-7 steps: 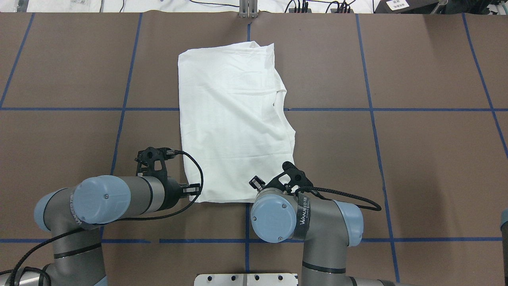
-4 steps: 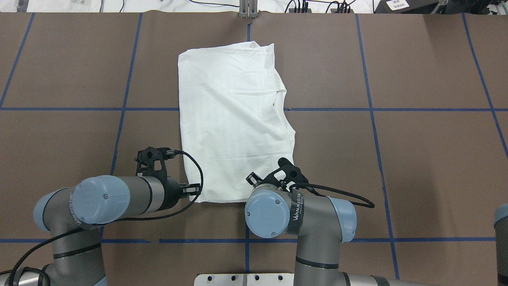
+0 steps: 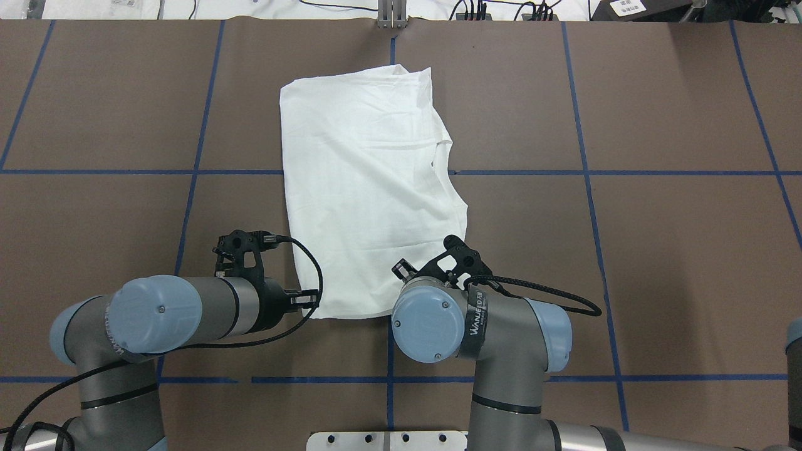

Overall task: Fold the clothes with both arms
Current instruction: 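Grasp the near edge of the folded shirt with both grippers, then lift the near edge with both grippers and fold it toward the collar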

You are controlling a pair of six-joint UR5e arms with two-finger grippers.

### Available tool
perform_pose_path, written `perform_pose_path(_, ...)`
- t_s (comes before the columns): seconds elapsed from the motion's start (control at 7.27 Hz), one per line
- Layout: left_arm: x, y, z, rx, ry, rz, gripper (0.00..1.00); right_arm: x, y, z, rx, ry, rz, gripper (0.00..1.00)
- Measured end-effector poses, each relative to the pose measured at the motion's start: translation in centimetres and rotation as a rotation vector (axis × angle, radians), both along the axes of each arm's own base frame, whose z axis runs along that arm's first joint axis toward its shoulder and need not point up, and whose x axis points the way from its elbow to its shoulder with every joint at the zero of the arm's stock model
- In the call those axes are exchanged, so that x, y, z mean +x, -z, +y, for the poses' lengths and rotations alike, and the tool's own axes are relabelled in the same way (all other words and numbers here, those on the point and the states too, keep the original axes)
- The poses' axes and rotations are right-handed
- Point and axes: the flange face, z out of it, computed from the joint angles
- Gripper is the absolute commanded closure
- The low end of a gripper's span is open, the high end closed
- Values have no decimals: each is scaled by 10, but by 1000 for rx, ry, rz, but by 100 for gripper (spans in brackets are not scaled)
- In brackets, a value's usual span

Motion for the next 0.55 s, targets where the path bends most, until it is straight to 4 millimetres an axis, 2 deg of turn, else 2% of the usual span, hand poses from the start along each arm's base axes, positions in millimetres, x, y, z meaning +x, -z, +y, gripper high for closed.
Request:
perform_pose_path(0.14, -15, 18, 5, 3, -8, 13, 100, 23, 16, 13, -1, 11, 7, 100)
perform_pose_path(0.28, -37, 45, 16, -2, -27, 20, 100, 51, 40, 38, 0, 37, 15, 100)
perform_pose_path(0.41, -68, 76, 30, -10, -53, 28, 100, 82, 66, 68, 6, 68, 14, 100)
perform_pose_path(0.55, -94, 99, 41, -17, -71, 29, 100, 108, 86, 87, 13, 89, 8, 100)
